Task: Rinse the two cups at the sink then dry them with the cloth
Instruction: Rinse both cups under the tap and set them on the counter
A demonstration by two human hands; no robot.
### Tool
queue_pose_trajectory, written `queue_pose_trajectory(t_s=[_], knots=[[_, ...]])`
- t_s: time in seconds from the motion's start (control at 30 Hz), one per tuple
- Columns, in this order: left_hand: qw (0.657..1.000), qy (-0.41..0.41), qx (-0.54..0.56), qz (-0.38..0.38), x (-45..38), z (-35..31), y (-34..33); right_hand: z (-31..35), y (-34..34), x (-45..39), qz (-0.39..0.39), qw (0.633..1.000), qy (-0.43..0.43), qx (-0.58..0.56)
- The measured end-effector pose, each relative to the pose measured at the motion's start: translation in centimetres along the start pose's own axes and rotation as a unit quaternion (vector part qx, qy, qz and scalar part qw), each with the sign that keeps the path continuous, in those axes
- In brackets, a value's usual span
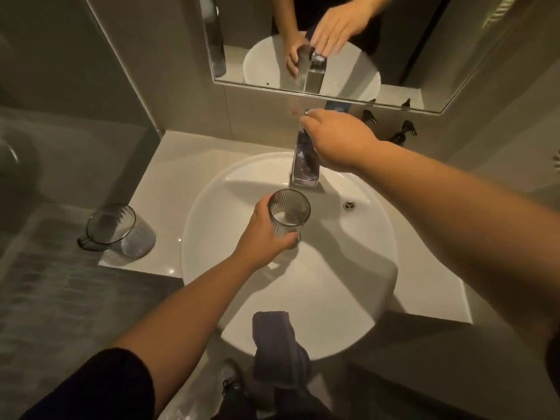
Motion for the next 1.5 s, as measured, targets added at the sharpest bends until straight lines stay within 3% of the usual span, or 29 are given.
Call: queue_pose_trajectory(t_s=[0.17, 0.33, 0.7, 1.07, 1.27, 1.4, 1.5], knots=[[1.000, -0.010, 0.004, -0.006, -1.6, -0.5, -1.2, -0.9, 0.4, -1.1, -0.020, 1.000, 0.017, -0.005], [1.000, 0.001, 0.031, 0.001, -2.2, -1.5, -1.8, -2.0, 2.2, -3.0, 0.021, 0.999, 0.005, -0.044], [0.998, 0.003, 0.058, 0.016, -1.9, -1.9, -1.6, -2.3, 1.3, -3.0, -0.012, 0.995, -0.005, -0.099], [0.989, 0.016, 0.119, 0.082, -2.1, -1.0, -1.0, -2.4, 1.4, -2.0, -0.012, 0.985, -0.014, -0.172], [0.988, 0.010, 0.124, 0.095, -2.2, -0.8, -1.0, -1.7, 1.2, -1.7, 0.000, 0.989, -0.026, -0.146], [0.986, 0.007, 0.136, 0.098, -2.3, -0.6, -0.8, -2.0, 1.2, 0.8, -0.052, 0.952, -0.035, -0.300], [0.981, 0.023, 0.165, 0.100, -2.8, 0.2, -0.7, -3.1, -2.2, 4.5, -0.145, 0.868, -0.122, -0.459]])
Point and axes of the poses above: each hand's wrist, its own x-axis away from the middle knuckle, its own y-axis out of the back of the hand, z = x × y, the point moved 4 cm from there along -x, towards the middle knuckle, and after that the axes turned 11 degrees about -x, right-handed, at the moved point
